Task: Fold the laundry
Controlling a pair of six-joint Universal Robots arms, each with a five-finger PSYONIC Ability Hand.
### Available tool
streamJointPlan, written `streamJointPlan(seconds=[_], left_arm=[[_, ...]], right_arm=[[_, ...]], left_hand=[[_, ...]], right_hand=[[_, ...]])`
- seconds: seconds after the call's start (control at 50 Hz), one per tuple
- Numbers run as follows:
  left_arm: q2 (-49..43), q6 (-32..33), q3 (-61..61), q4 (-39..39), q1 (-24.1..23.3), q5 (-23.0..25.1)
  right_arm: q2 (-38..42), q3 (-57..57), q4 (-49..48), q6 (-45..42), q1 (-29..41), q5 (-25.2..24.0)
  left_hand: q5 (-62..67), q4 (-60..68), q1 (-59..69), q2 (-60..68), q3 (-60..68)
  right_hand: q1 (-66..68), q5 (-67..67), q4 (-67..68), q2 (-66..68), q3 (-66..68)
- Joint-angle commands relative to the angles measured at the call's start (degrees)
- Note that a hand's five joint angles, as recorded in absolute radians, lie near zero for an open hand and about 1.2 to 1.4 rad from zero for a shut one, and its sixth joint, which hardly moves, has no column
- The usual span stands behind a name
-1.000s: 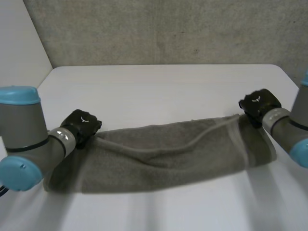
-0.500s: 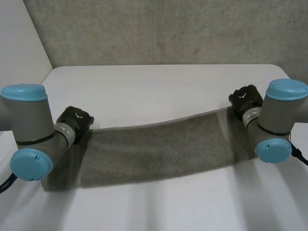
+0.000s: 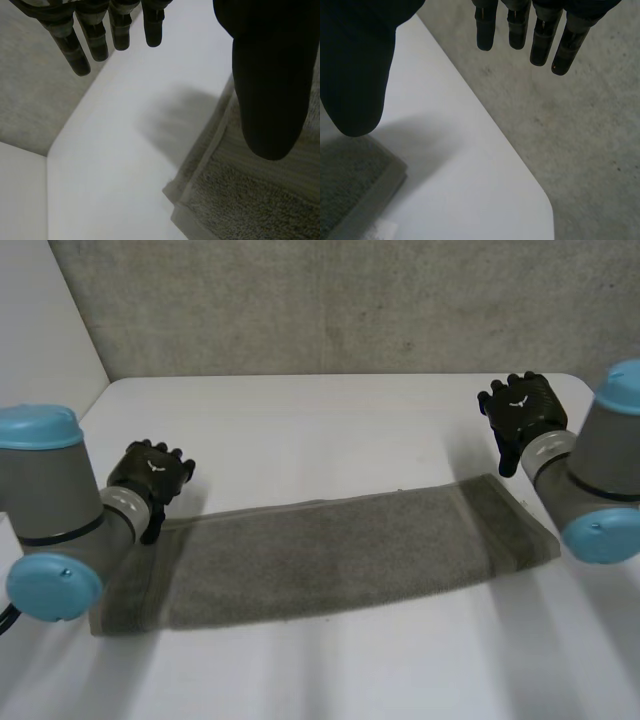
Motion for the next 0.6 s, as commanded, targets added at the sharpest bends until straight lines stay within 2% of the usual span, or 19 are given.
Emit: streamJointPlan(seconds=[0.02, 0.12, 0.18, 0.24, 0.34, 0.6], left_arm=[[7.7, -5.5, -5.3, 1.3, -0.4, 0.4], [13.0, -12.4, -10.4, 5.3, -0.8, 0.5], [15.1, -15.0, -13.0, 8.5, -0.9, 0.5], [15.6, -16.1, -14.1, 10.1, -0.8, 0.6], [16.1, -17.3, -17.1, 13.7, -0.9, 0.6], [16.2, -17.3, -18.1, 14.3, -1.0, 0.7]], right_arm=[[-7.9, 6.8, 5.7, 0.7, -4.4, -8.3], [-10.0, 13.5, 11.4, -0.1, -8.2, -14.1], [-10.1, 17.0, 11.3, -0.2, -10.8, -15.1], [-10.2, 18.3, 10.8, -0.2, -12.4, -15.8], [-9.7, 22.0, 7.9, -1.9, -15.8, -20.0], [-7.7, 24.6, 4.0, -5.9, -18.4, -20.5]], left_hand=[[-1.5, 0.0, -0.4, 0.1, 0.0], [-1.5, 0.0, -0.4, 0.1, 0.0], [-1.5, 0.0, -0.4, 0.1, 0.0], [-1.5, 0.0, -0.4, 0.1, 0.0], [-1.5, 0.0, -0.4, 0.1, 0.0], [-1.5, 0.0, -0.4, 0.1, 0.0]], right_hand=[[-2.1, -4.1, -3.4, -3.1, -2.4], [-1.2, -3.2, -2.5, -2.2, -1.5], [2.4, 0.4, 1.1, 1.4, 2.1], [4.7, 2.7, 3.4, 3.8, 4.5], [16.0, 14.0, 14.7, 15.0, 15.7], [28.4, 26.4, 27.1, 27.5, 28.2]])
